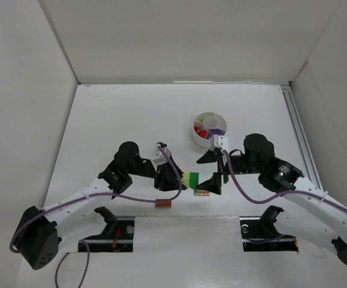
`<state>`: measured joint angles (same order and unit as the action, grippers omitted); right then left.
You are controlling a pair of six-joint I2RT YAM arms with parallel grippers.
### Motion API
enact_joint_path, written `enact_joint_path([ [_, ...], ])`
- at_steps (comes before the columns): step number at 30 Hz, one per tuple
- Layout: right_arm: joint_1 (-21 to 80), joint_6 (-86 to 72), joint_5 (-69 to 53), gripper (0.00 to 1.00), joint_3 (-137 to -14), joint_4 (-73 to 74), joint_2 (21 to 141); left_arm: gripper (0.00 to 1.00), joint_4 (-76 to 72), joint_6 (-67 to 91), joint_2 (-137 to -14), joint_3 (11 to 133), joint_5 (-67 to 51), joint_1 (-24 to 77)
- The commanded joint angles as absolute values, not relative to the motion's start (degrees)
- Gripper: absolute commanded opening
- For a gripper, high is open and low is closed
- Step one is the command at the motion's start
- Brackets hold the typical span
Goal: Sort the legos into containers by color
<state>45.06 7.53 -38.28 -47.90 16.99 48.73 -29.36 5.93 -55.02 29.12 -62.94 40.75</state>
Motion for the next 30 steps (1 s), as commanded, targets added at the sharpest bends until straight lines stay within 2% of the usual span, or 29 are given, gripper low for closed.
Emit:
enact_joint_path([
  [1, 44.82, 6.86, -42.28, 0.98, -50.27, 11.61, 50.53, 0.0, -32.96, 6.67, -55.19, 32.86, -62.58, 40.69],
  [6, 44.82, 5.71, -42.27, 0.95, -50.27, 10.81, 52.9, 0.0, -32.96, 6.68, -55.2, 33.4, -61.53, 40.69],
  [10, 44.82, 5.71, -42.89, 0.87, -50.8, 10.11, 54.32, 0.0, -32.96, 6.68, -55.2, 33.4, -60.91, 41.22],
  [12, 44.82, 5.71, -43.51, 0.74, -50.8, 9.58, 54.32, 0.0, -32.96, 6.68, -55.2, 33.4, -60.38, 41.22],
  [17, 44.82, 5.19, -44.12, 0.52, -50.8, 8.35, 54.32, 0.0, -32.96, 6.68, -56.43, 33.4, -59.85, 41.22],
  [18, 44.82, 4.49, -43.42, 0.38, -50.8, 7.83, 54.32, 0.0, -32.96, 6.68, -56.95, 33.4, -59.85, 41.22],
  [20, 44.82, 4.48, -41.84, 0.23, -50.28, 7.82, 54.32, 0.0, -32.96, 6.68, -56.95, 33.4, -59.85, 41.75],
  [21, 44.82, 3.87, -40.01, 0.05, -50.27, 7.82, 53.71, 0.0, -32.09, 6.68, -56.95, 33.4, -59.24, 41.75],
  [22, 44.82, 3.87, -39.99, 0.0, -49.75, 7.82, 52.92, 0.0, -32.08, 6.68, -56.95, 32.88, -59.24, 41.75],
  [30, 41.4, 3.34, -34.9, 0.0, -47.99, 11.68, 47.03, 0.0, -26.99, 5.1, -50.19, 31.11, -47.66, 41.23],
])
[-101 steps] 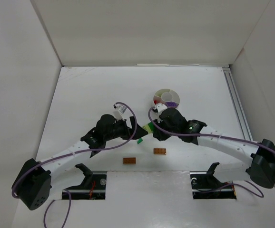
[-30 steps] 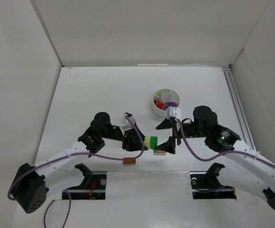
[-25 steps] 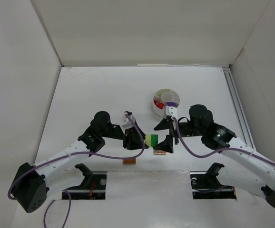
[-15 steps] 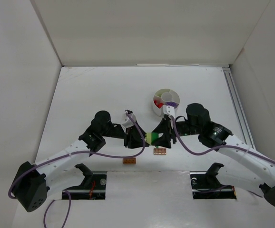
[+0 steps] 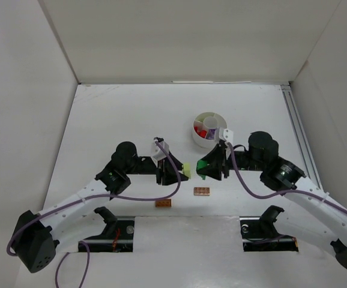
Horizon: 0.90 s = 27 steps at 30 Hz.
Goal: Sort the legos into containers by color
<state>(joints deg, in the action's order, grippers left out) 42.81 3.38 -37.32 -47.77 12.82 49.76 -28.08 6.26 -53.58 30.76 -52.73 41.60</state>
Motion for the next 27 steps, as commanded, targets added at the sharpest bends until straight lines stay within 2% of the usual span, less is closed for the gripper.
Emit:
enact_joint_path([
  [1, 40.27, 3.86, -34.11, 0.0, -47.99, 12.82, 47.02, 0.0, -25.16, 5.1, -49.49, 31.11, -46.51, 41.22],
  [6, 36.39, 4.57, -31.65, 0.0, -48.6, 18.89, 44.74, 0.0, -22.41, 5.62, -45.53, 29.0, -38.08, 39.9],
  [8, 35.69, 4.57, -27.97, 0.0, -49.74, 20.03, 44.21, 0.0, -21.54, 9.39, -45.53, 29.0, -30.18, 39.9],
  [10, 35.07, 2.64, -18.96, 0.0, -50.44, 22.23, 44.21, 0.0, -19.96, 12.38, -48.24, 31.54, -20.37, 39.9],
  [12, 34.45, -0.42, -11.37, 0.0, -50.97, 23.98, 44.21, 0.0, -14.96, 14.14, -52.19, 37.57, -16.98, 39.9],
  [14, 32.79, -2.8, -3.22, 0.0, -51.68, 23.99, 44.21, 0.0, -10.57, 14.68, -62.44, 44.86, -16.17, 39.38],
  [17, 31.3, -4.04, 5.15, 0.0, -51.68, 23.99, 43.59, 0.0, -9.14, 14.68, -69.94, 51.57, -15.21, 38.68],
  [22, 26.64, -6.06, 12.65, 0.0, -59.21, 30.3, 45.96, 0.0, -4.33, 13.54, -82.77, 65.1, -19.86, 37.27],
  [27, 24.0, -5.27, 17.22, 0.0, -62.84, 35.68, 49.48, 0.0, 3.15, 12.48, -98.74, 83.82, -20.82, 35.34],
])
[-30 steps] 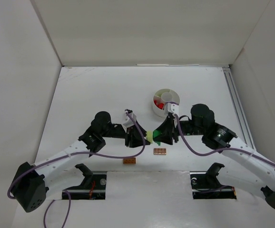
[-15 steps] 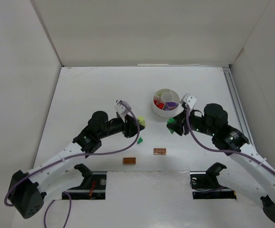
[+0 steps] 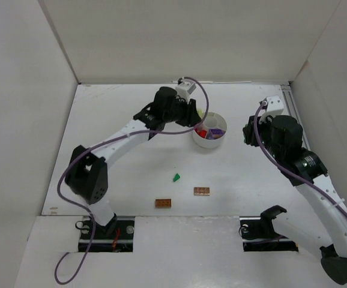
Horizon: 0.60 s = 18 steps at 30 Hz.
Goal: Sort the legos into containers by color
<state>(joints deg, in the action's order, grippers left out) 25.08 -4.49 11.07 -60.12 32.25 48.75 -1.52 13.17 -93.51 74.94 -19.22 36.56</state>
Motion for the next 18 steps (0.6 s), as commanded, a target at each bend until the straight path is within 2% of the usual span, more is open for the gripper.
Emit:
enact_joint_path([
  [1, 23.99, -4.32, 17.75, 0.0, -62.84, 35.68, 49.48, 0.0, 4.56, 11.7, -100.96, 86.37, -23.27, 35.33],
  [10, 22.85, -3.78, 18.81, 0.0, -61.0, 32.43, 47.64, 0.0, 14.41, 9.14, -118.2, 107.47, -24.61, 34.8],
  [16, 22.85, -4.31, 19.34, 0.01, -61.52, 32.43, 46.58, 0.01, 13.89, 9.14, -121.02, 110.39, -27.25, 34.28],
  [18, 22.85, -5.01, 19.86, 0.01, -61.0, 32.43, 46.05, 0.06, 14.59, 9.14, -121.55, 111.09, -27.25, 34.28],
])
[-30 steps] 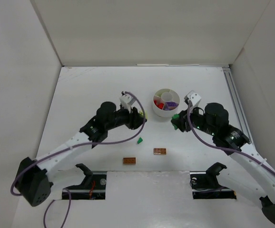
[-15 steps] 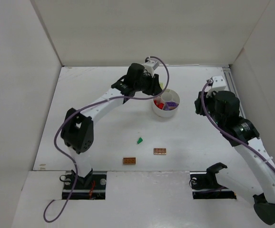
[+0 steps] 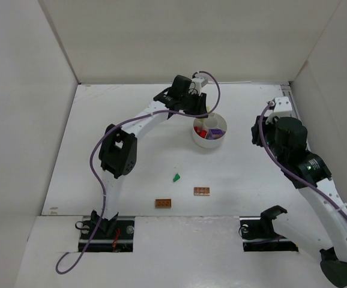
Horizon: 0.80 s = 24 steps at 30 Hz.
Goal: Sort the legos into containers by color
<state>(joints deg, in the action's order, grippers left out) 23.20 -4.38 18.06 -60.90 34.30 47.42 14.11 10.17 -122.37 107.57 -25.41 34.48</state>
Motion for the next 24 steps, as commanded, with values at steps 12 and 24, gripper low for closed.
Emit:
enact_joint_path([
  [12, 22.85, -6.06, 18.28, 0.02, -59.85, 32.43, 45.53, 0.37, 14.59, 9.14, -121.55, 110.04, -26.98, 34.28],
  [24, 22.85, -6.06, 17.75, 0.02, -59.33, 32.43, 45.01, 0.63, 14.59, 9.14, -120.94, 110.04, -26.98, 34.28],
])
